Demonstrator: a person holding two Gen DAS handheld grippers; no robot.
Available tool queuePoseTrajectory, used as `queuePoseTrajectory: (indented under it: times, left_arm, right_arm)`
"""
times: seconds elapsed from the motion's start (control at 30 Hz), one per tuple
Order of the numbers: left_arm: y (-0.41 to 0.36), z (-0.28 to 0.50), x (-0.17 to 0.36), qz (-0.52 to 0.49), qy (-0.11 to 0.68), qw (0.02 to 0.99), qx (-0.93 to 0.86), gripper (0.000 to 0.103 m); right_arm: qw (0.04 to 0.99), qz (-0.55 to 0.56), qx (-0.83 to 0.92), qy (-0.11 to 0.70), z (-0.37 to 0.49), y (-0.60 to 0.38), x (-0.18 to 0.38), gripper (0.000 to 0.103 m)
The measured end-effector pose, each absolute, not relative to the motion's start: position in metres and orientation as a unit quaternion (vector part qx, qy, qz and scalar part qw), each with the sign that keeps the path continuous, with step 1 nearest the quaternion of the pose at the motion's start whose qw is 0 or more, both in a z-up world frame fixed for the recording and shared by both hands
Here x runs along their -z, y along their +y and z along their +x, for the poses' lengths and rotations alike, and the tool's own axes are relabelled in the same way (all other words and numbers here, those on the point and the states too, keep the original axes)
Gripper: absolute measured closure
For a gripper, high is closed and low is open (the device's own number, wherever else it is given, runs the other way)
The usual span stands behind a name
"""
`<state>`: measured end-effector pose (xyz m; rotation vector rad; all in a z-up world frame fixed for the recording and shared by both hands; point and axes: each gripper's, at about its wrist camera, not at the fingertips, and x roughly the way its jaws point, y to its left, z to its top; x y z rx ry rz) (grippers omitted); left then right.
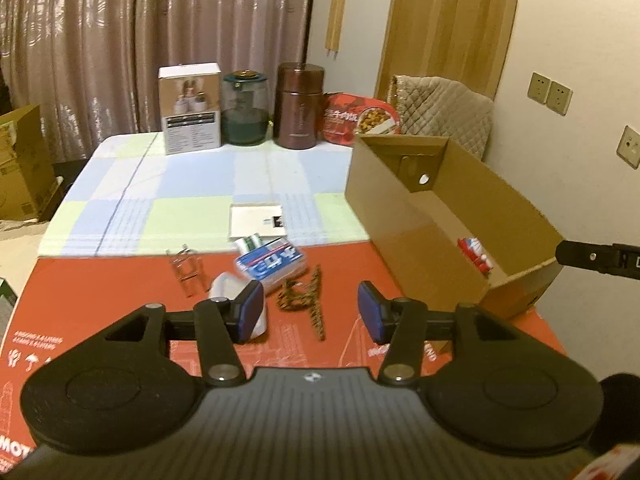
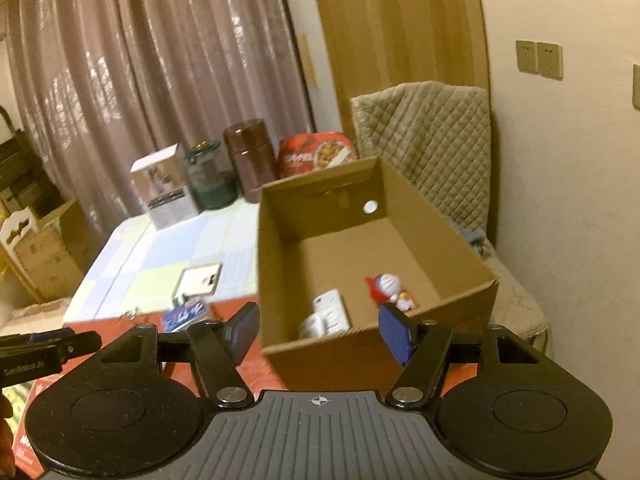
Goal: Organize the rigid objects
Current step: 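Open the left tool to drop the remote while the right tool releases the plug into the box, then move both tools back to the table, left tool toward the white night light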
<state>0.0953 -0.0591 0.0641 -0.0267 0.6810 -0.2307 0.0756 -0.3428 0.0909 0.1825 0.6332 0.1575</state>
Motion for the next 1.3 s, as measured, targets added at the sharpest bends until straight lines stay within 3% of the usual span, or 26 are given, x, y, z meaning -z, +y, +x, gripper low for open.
queuePoseTrajectory:
  times: [0.33, 0.53, 1.3]
  left_arm:
    - [-0.025, 0.072, -0.063, -0.009, 0.332, 0.939, 0.085, 0.035]
    - [-0.006, 0.068, -0.064, -0.007, 0.329, 0.942, 0.067, 0.023]
    - [0.026, 0.116, -0.022, 0.033, 0.351, 0.933, 0.064, 0.019]
  right_arm:
    - [0.937, 0.075, -0.108, 0.324, 0.062, -0.309, -0.085, 0.038]
    - [0.935, 0.062, -0.132, 0.322, 0.061, -0.289, -0.083, 0.029]
    - [0.924, 0.028, -0.193, 0.329, 0.094, -0.22, -0.035, 0.026]
